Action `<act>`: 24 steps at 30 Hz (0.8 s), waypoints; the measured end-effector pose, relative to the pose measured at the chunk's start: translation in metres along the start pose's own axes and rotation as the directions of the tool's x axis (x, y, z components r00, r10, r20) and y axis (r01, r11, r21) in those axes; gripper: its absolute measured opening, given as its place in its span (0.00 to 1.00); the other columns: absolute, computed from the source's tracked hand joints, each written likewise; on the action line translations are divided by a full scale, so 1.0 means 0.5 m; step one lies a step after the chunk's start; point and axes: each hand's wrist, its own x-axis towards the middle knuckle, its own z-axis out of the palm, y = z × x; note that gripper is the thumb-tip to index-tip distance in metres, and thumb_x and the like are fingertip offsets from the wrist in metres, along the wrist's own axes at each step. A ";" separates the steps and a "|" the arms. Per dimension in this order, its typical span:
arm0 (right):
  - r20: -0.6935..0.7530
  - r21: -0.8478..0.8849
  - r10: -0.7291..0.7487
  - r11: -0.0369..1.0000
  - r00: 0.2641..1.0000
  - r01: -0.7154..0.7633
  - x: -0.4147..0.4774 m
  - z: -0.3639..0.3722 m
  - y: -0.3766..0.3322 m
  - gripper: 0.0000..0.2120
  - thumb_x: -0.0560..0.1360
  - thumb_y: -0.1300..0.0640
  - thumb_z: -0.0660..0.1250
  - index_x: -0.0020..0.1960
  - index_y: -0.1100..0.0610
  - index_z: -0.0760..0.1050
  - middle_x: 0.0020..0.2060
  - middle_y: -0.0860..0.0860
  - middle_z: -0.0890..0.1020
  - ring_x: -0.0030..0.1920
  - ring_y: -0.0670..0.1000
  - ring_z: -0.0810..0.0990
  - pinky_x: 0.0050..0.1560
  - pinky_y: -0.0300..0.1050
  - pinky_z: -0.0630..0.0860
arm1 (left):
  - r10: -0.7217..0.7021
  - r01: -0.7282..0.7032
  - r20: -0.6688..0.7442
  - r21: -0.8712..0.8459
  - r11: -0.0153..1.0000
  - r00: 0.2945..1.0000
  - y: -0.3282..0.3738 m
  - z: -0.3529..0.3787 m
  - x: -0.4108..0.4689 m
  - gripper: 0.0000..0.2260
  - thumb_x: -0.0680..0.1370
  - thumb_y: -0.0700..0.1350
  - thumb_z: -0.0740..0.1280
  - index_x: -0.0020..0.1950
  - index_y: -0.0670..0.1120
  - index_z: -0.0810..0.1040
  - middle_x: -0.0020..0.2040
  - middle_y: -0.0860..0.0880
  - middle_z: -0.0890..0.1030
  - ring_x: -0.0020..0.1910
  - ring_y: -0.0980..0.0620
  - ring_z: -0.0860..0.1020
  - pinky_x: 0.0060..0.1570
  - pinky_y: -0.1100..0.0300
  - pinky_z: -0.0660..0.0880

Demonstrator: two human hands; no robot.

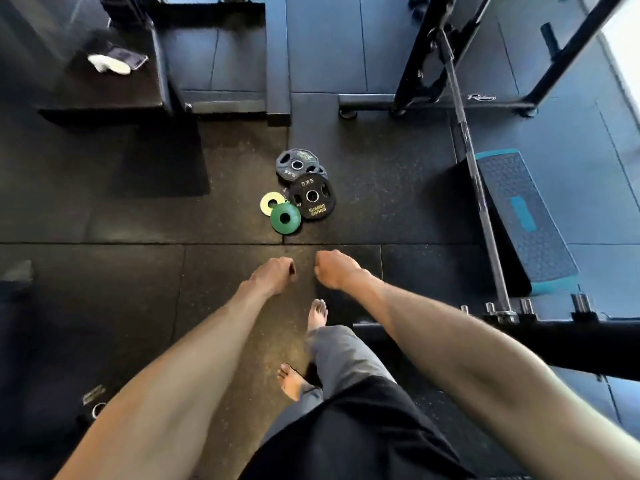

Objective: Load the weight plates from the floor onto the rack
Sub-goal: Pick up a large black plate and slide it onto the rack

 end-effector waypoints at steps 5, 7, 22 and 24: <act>-0.026 0.091 0.067 0.994 0.997 -0.064 0.180 -0.065 -0.013 0.13 0.79 0.57 0.57 0.59 0.60 0.75 0.56 0.61 0.80 0.55 0.63 0.80 0.48 0.49 0.74 | -0.009 0.009 0.010 0.007 1.000 1.000 -0.032 -0.107 0.162 0.06 0.78 0.43 0.68 0.53 0.42 0.80 0.50 0.43 0.84 0.49 0.44 0.83 0.49 0.51 0.79; -0.026 0.130 0.084 0.988 0.996 -0.080 0.260 -0.100 -0.011 0.13 0.79 0.57 0.57 0.59 0.60 0.75 0.56 0.61 0.80 0.55 0.63 0.80 0.49 0.50 0.74 | -0.010 0.010 0.030 0.012 1.000 0.999 -0.036 -0.148 0.242 0.07 0.78 0.43 0.67 0.54 0.42 0.80 0.51 0.42 0.84 0.49 0.44 0.83 0.50 0.51 0.79; 0.018 0.205 0.230 0.951 0.973 -0.229 0.853 -0.162 0.152 0.14 0.79 0.58 0.57 0.63 0.62 0.71 0.57 0.63 0.80 0.57 0.65 0.79 0.52 0.52 0.75 | -0.090 0.089 0.143 0.011 0.996 0.986 -0.096 -0.220 0.864 0.12 0.80 0.45 0.64 0.58 0.40 0.75 0.57 0.37 0.81 0.58 0.38 0.78 0.54 0.50 0.74; 0.011 0.207 0.269 0.942 0.963 -0.265 0.952 -0.120 0.203 0.18 0.80 0.59 0.57 0.68 0.62 0.66 0.58 0.64 0.80 0.57 0.66 0.79 0.52 0.54 0.75 | -0.158 0.166 0.145 -0.042 0.985 0.977 -0.122 -0.173 0.966 0.14 0.80 0.45 0.64 0.63 0.39 0.71 0.60 0.37 0.78 0.60 0.37 0.76 0.54 0.50 0.72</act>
